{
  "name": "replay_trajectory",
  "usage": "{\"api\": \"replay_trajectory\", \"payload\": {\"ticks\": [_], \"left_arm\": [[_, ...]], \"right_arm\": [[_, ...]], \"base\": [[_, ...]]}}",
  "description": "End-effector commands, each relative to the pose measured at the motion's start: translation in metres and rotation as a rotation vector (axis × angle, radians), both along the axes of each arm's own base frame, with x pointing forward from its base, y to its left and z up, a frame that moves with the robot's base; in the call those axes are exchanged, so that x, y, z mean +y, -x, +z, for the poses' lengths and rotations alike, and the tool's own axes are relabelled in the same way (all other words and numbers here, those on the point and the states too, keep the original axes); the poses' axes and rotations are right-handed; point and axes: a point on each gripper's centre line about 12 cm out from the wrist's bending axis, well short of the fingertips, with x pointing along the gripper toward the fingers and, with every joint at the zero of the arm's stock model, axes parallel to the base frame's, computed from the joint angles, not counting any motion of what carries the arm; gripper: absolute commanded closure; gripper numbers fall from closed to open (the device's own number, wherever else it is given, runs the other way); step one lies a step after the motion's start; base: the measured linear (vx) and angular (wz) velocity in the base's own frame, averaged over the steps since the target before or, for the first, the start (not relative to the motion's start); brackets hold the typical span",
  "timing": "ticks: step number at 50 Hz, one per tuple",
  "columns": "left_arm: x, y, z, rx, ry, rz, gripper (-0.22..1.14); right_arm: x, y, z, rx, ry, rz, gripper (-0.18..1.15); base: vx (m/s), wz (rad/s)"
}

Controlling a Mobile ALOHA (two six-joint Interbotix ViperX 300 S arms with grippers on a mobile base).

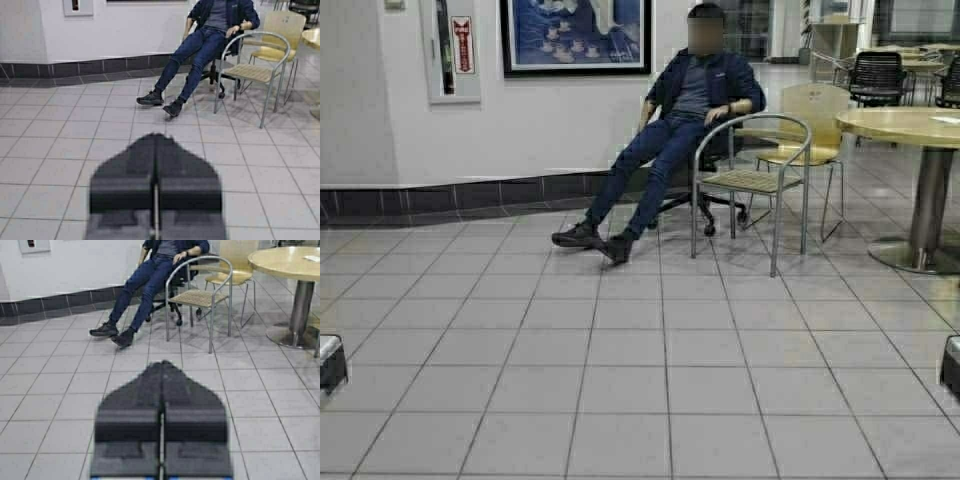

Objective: Push the chairs under the table

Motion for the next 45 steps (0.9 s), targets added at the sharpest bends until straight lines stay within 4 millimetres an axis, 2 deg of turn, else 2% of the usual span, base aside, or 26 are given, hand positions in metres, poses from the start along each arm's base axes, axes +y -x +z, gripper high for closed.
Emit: {"api": "replay_trajectory", "payload": {"ticks": [1, 13, 25, 45], "left_arm": [[0.000, -0.001, 0.005, -0.014, 0.017, 0.000, 0.89], [0.001, 0.000, 0.005, -0.015, 0.015, 0.002, 0.89], [0.000, 0.001, -0.008, 0.015, 0.009, 0.000, 0.89], [0.001, -0.001, -0.007, 0.020, 0.007, 0.002, 0.89]], "right_arm": [[0.001, -0.002, 0.002, -0.002, 0.005, 0.003, 0.92], [0.000, -0.003, -0.001, 0.009, 0.009, 0.002, 0.92], [0.000, -0.001, -0.002, 0.006, 0.000, 0.002, 0.92], [0.001, -0.005, 0.000, 0.011, -0.003, 0.004, 0.92]], "base": [[0.24, 0.04], [0.25, 0.10], [0.30, 0.24], [0.33, 0.30]]}}
